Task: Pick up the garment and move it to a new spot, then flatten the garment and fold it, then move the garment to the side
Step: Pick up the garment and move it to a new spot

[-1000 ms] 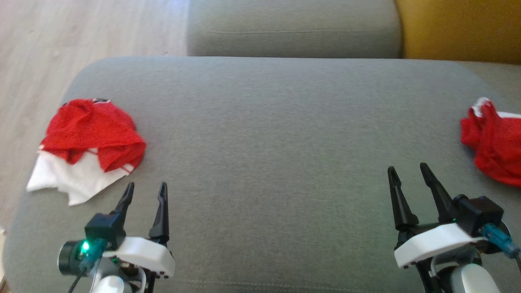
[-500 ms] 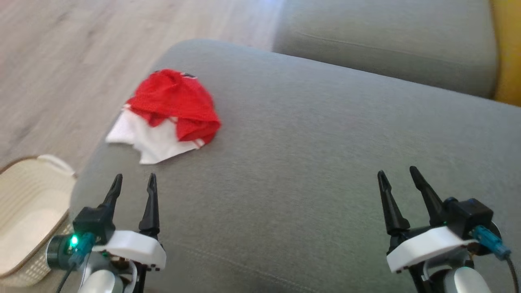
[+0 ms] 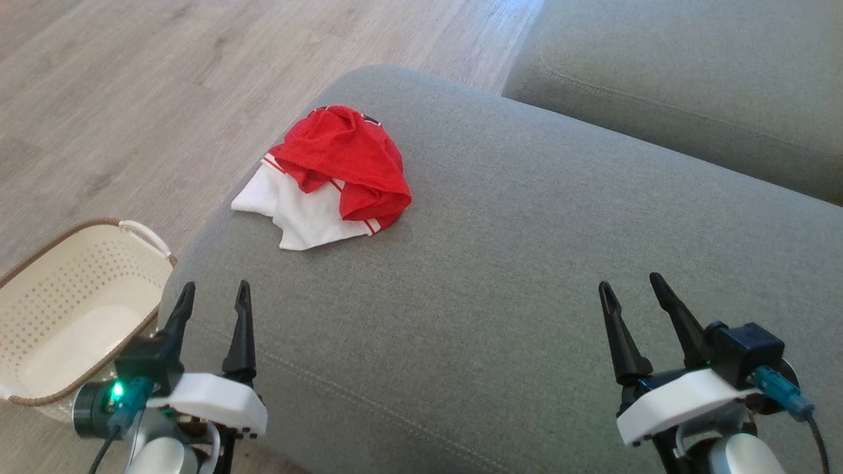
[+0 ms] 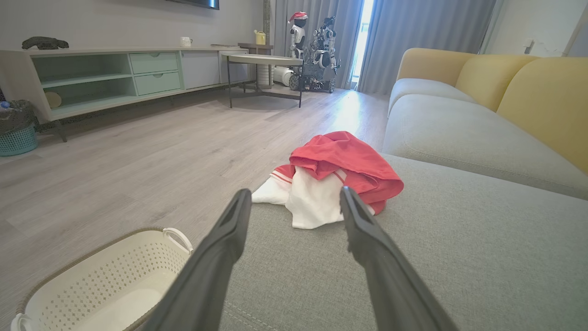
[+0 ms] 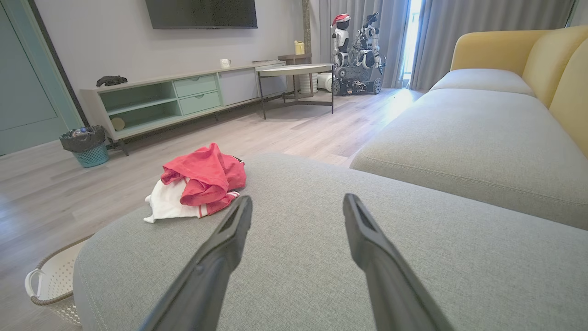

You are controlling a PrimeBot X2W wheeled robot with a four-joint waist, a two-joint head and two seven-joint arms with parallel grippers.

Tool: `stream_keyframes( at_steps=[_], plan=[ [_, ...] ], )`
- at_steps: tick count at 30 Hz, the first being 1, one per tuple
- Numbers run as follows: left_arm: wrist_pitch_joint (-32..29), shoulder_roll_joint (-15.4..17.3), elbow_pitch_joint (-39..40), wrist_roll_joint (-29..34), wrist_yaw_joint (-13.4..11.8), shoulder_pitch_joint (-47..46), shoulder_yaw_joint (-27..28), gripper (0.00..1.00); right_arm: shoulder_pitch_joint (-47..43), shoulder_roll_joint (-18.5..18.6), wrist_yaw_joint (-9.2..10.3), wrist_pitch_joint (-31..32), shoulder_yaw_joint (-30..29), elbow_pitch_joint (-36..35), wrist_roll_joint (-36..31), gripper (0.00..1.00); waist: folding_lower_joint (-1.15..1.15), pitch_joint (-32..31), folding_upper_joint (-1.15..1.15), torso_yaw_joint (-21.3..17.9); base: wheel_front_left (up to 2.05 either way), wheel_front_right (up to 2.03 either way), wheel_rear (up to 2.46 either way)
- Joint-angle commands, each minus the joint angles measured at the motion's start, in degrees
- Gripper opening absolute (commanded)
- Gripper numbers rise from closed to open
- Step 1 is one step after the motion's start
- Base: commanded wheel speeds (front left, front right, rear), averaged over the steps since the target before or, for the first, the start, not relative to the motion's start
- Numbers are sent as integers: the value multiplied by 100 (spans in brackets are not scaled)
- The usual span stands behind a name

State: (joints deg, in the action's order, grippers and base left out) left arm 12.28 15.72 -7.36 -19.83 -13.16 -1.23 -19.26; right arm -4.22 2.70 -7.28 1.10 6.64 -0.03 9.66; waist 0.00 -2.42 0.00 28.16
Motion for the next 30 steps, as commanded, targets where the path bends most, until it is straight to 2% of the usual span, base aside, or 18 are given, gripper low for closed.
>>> stream_keyframes(
  at_steps=[1, 15, 22, 30],
  plan=[
    [63, 104, 203, -35, -40, -230, 235, 100, 162, 20, -21, -1, 120, -167, 10, 100, 0, -6, 0, 3, 0, 0, 0],
    [111, 73, 109, -74, -28, -363, 181, 100, 215, 19, -21, 47, 188, -138, 47, 100, 0, 70, 0, -77, 0, 0, 0],
    [170, 1, 131, -99, -35, -625, 246, 100, 327, 32, -21, 126, 237, -226, 29, 100, 0, 315, 0, -236, 0, 0, 0],
    [249, -166, 4, -203, 149, -1583, 481, 100, 801, 235, -21, 356, 343, -540, -72, 100, 0, 1205, 0, -757, 0, 0, 0]
  ],
)
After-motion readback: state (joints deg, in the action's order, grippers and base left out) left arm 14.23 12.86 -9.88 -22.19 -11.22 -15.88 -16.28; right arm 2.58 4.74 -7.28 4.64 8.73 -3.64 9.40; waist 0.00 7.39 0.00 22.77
